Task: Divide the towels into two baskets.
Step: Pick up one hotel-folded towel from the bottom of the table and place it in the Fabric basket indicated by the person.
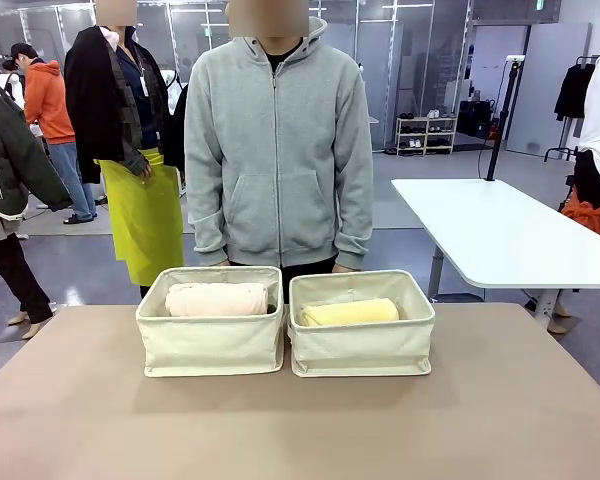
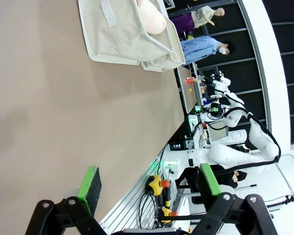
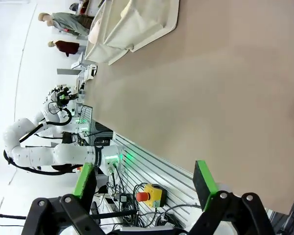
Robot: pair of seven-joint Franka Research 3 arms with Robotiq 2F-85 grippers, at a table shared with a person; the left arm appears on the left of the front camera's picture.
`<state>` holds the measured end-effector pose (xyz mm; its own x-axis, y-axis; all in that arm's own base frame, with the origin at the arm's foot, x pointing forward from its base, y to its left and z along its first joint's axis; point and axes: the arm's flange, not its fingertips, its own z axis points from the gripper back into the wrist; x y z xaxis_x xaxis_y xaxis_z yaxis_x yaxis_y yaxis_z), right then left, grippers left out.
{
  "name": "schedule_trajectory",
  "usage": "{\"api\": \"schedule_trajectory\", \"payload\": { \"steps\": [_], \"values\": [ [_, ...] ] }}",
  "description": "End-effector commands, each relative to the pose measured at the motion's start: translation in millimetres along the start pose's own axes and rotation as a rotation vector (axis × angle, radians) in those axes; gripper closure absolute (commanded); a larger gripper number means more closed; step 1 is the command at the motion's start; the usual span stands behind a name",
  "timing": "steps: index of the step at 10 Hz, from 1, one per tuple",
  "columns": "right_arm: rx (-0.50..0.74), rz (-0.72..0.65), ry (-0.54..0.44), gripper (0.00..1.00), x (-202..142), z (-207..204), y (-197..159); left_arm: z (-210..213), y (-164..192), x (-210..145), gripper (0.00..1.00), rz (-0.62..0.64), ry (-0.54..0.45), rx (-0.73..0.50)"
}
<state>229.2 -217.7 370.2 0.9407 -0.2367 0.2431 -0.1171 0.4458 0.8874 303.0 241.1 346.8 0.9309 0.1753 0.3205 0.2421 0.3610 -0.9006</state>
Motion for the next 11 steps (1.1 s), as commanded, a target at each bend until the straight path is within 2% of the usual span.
{"api": "schedule_trajectory", "payload": {
  "steps": [1,11],
  "values": [
    [0.01,0.006,0.005,0.0,1.8,-3.9,-0.7,3.0,-1.5,-1.2,0.0,0.005,0.001,0.005],
    [0.01,0.006,0.005,0.0,1.8,-3.9,-0.7,3.0,-1.5,-1.2,0.0,0.005,0.001,0.005]
  ]
}}
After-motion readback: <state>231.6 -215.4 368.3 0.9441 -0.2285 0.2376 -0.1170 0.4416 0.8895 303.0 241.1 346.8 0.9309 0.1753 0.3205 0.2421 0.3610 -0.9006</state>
